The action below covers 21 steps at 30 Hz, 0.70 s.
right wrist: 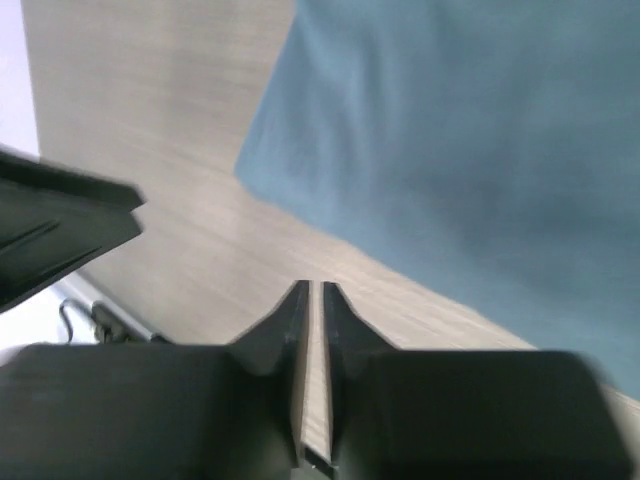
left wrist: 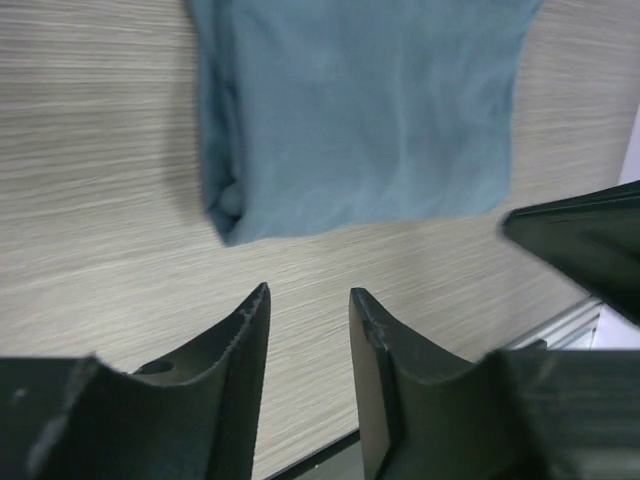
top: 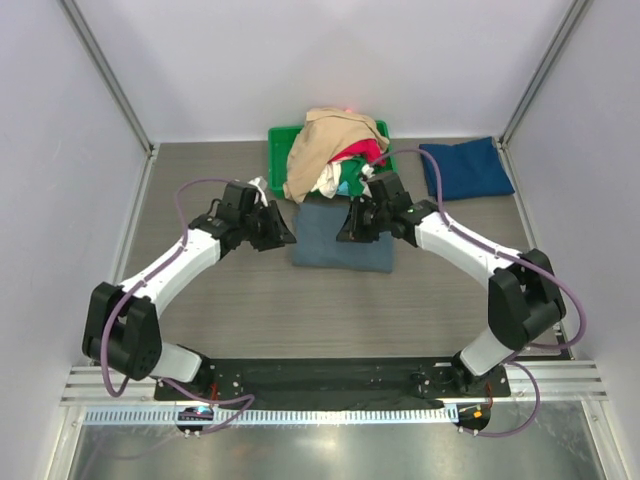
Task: Fold and stack the t-shirts
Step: Fold the tshirt
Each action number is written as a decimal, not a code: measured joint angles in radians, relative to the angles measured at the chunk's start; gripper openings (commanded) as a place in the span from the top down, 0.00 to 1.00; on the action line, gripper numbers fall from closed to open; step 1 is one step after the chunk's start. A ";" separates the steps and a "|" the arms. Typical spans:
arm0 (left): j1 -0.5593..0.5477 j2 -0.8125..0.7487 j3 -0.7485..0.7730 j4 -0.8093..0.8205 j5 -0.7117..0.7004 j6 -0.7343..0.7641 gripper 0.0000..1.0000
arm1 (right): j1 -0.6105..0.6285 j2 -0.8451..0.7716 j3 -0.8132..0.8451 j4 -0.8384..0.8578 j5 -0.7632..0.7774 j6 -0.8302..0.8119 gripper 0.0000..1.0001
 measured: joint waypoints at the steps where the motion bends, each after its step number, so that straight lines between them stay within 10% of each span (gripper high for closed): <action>1: -0.010 0.011 0.001 0.016 0.006 -0.007 0.64 | 0.009 0.009 -0.016 0.019 -0.020 0.009 0.93; 21: -0.092 0.406 -0.034 0.358 0.068 -0.105 0.78 | -0.085 0.212 -0.393 0.520 -0.261 0.105 0.99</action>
